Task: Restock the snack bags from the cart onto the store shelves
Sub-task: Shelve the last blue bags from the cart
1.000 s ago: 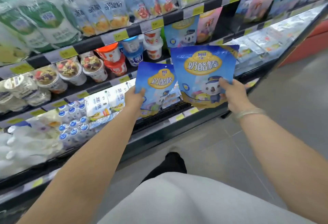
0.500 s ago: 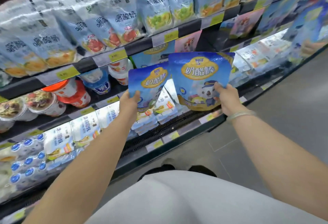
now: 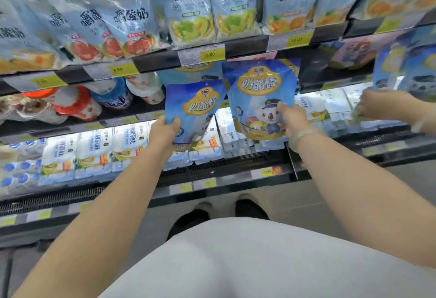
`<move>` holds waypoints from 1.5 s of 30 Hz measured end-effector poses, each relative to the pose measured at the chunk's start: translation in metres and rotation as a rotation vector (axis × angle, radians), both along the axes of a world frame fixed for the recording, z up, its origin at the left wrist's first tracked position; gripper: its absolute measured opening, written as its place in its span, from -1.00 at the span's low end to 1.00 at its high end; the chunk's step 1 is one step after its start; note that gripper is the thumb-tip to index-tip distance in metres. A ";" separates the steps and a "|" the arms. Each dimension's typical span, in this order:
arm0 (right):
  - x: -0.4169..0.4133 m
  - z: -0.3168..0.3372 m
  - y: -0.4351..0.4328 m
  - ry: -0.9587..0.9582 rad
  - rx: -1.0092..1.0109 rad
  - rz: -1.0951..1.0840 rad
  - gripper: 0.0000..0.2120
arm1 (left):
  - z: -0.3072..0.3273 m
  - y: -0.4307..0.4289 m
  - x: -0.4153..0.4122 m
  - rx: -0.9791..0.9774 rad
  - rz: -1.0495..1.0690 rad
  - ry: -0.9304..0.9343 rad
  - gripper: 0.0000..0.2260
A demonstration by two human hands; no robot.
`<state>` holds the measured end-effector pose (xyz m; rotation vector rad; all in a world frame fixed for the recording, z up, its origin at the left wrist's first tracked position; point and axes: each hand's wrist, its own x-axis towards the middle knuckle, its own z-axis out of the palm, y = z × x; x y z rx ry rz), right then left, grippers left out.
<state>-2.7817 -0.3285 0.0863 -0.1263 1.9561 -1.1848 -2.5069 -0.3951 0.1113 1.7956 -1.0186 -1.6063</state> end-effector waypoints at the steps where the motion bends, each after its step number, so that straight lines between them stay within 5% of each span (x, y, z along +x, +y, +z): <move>1: -0.008 0.000 -0.007 -0.021 -0.023 0.054 -0.87 | -0.001 0.001 -0.008 0.003 0.015 0.003 -0.81; 5: -0.024 0.007 -0.037 -0.055 -0.128 0.115 -0.81 | 0.002 0.003 -0.030 0.003 0.025 0.029 -0.96; 11: -0.034 0.009 -0.076 -0.072 -0.190 -0.033 -0.81 | 0.001 -0.005 -0.064 0.030 0.078 0.071 -0.91; 15: -0.037 -0.012 -0.093 -0.045 -0.079 -0.094 -0.64 | 0.000 -0.007 -0.088 0.060 0.122 0.103 -0.92; 23: -0.029 0.008 -0.113 -0.621 -0.070 0.060 -0.57 | -0.007 -0.005 -0.094 0.039 0.174 0.127 -0.91; 36: -0.026 0.003 -0.128 -0.798 -0.397 -0.151 -0.55 | -0.009 0.002 -0.066 0.025 0.161 0.151 -0.88; 39: -0.031 -0.004 -0.121 -0.858 -0.380 -0.078 -0.49 | -0.009 0.006 -0.070 0.028 0.106 0.156 -0.84; 45: -0.048 -0.001 -0.066 -0.636 -0.229 0.301 -0.30 | -0.009 0.008 -0.103 0.031 -0.005 0.265 -0.92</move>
